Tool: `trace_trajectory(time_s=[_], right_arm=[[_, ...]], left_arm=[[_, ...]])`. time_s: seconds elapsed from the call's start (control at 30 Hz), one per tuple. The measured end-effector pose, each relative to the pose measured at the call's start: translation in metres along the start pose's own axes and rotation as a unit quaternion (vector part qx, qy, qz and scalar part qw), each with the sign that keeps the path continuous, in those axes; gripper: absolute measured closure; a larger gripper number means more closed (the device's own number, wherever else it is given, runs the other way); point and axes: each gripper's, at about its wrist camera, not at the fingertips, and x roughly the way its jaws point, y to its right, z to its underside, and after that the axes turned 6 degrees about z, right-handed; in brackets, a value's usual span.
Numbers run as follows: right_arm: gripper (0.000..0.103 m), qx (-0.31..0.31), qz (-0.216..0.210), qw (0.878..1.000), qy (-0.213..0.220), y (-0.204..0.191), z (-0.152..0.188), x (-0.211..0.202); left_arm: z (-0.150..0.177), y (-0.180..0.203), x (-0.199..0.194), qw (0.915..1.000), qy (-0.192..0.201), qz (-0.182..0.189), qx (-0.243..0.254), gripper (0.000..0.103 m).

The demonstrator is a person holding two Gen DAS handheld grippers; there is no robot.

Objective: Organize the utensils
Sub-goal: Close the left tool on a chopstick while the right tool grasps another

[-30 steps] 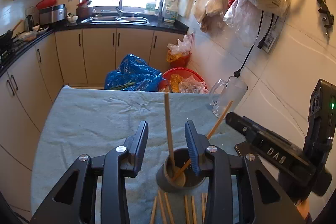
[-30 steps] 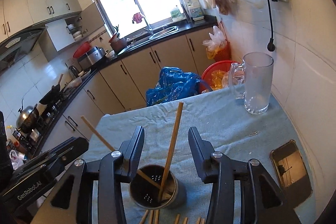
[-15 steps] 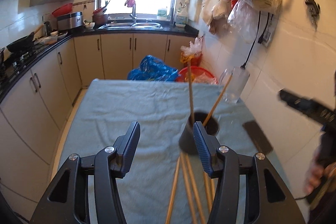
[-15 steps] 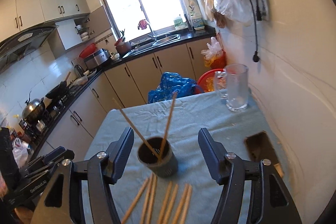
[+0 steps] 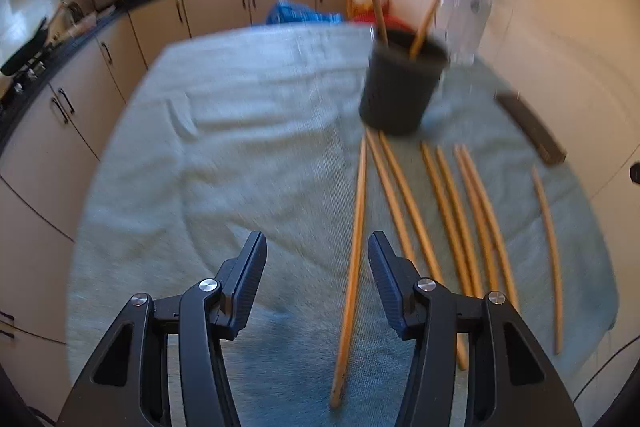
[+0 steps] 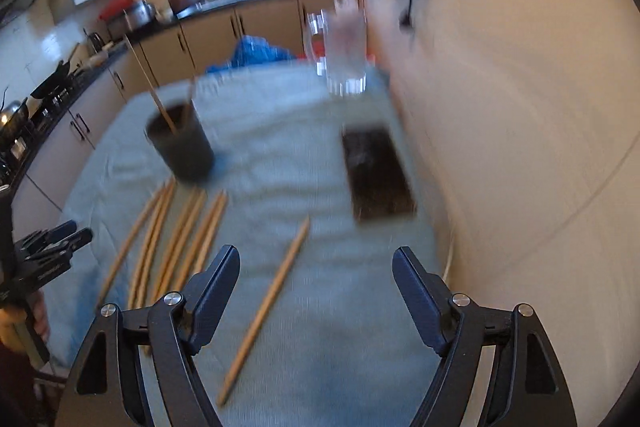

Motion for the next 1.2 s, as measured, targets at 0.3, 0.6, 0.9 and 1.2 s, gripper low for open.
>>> trace_trajectory(time_s=[0.3,0.6,0.9,1.2], right_arm=[[0.036,0.042,-0.052,0.994,-0.082,-0.01,0.033,0.089],[0.044,0.035,-0.037,0.995,-0.089,-0.032,0.021,0.122],[0.05,0.02,-0.009,0.996,-0.091,-0.039,0.003,0.135],[0.051,0.008,0.003,0.995,-0.103,-0.043,-0.011,0.148]], left_arm=[[0.003,0.013,0.052,0.9976,-0.064,-0.011,0.024,0.074],[-0.001,-0.011,0.051,0.9926,-0.096,0.019,-0.072,0.093],[-0.038,0.001,0.077,0.9917,-0.122,0.001,-0.041,0.093],[-0.075,0.006,0.096,0.9895,-0.141,0.004,-0.033,0.085]])
